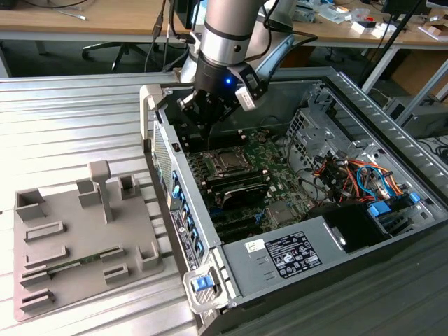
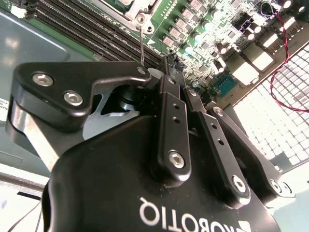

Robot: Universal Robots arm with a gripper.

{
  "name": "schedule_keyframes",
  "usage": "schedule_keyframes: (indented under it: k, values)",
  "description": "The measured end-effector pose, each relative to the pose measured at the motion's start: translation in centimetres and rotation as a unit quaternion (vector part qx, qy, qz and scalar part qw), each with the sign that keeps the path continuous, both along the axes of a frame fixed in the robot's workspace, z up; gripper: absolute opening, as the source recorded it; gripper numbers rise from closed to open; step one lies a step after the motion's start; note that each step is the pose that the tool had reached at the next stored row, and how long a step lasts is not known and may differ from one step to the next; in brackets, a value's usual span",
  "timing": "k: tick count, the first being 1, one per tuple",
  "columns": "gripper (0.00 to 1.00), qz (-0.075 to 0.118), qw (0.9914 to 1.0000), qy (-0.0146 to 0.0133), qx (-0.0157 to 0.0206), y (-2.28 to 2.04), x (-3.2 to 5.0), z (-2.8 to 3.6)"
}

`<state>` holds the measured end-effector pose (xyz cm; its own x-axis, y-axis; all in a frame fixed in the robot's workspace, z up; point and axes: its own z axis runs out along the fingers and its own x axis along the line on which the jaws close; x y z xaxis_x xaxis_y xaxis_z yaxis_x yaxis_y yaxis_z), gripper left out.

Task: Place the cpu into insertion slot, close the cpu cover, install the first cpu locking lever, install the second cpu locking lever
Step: 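Install the first cpu locking lever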

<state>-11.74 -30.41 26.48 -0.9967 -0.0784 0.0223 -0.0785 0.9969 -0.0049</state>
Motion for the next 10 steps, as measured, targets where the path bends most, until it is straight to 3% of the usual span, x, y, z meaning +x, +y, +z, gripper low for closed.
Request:
schedule_keyframes:
  k: [10]
  values:
    - [0.11,0.000,1.00000,0.0000,0.0000,0.14,0.42,-0.01]
